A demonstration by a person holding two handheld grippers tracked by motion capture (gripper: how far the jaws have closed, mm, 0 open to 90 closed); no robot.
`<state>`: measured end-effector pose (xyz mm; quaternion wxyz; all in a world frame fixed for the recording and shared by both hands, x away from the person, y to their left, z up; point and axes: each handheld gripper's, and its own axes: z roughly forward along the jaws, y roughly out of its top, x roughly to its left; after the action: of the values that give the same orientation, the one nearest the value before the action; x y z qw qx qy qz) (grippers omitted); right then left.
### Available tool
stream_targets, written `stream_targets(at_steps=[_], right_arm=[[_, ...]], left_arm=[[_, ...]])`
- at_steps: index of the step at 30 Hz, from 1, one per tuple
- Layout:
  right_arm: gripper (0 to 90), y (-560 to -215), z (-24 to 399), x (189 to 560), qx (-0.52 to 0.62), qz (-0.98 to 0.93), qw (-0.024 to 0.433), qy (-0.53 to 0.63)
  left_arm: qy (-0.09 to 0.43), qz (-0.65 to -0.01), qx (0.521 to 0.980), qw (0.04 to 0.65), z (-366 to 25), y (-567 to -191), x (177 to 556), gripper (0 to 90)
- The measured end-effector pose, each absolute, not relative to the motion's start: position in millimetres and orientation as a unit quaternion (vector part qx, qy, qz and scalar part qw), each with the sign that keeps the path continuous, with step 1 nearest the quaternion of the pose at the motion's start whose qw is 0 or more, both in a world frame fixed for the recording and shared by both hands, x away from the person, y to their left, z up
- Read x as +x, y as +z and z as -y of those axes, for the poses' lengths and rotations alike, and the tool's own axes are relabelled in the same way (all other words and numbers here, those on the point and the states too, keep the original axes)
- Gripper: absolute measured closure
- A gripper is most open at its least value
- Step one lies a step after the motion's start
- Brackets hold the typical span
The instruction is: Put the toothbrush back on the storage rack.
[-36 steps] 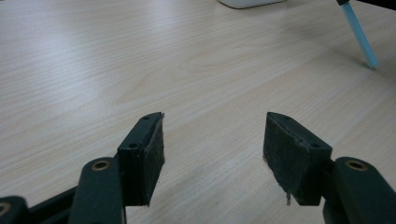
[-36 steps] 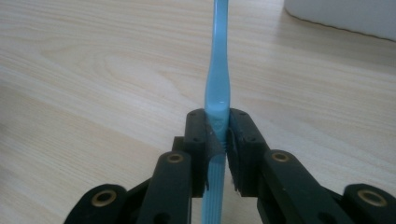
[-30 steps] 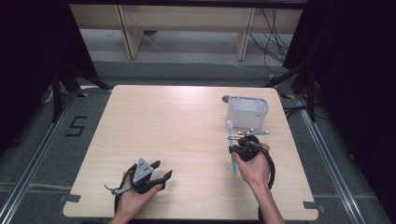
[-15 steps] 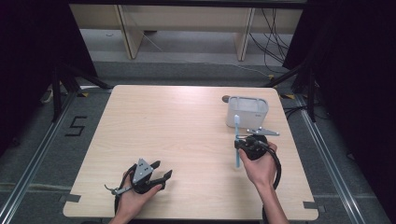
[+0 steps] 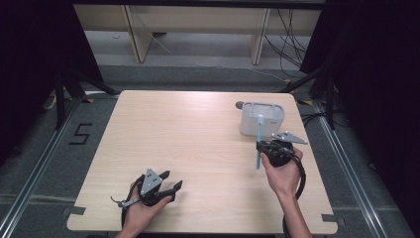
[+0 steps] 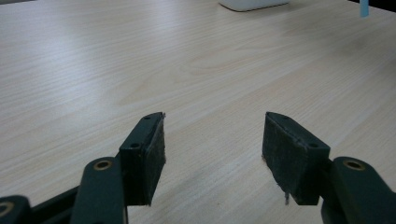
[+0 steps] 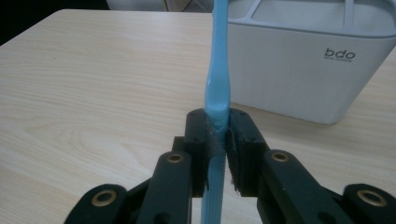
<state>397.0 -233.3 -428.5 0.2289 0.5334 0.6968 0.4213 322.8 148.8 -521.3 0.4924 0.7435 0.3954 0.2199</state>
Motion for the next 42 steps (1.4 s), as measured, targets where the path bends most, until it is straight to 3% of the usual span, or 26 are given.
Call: stream_targets(at_steps=[42], right_arm=[[79.0, -404.3, 262.0, 414.5, 0.521, -0.639, 0.328, 0.461]], left_arm=[[0.218, -0.396, 0.744, 0.493, -149.1, -521.3, 322.8, 38.9]])
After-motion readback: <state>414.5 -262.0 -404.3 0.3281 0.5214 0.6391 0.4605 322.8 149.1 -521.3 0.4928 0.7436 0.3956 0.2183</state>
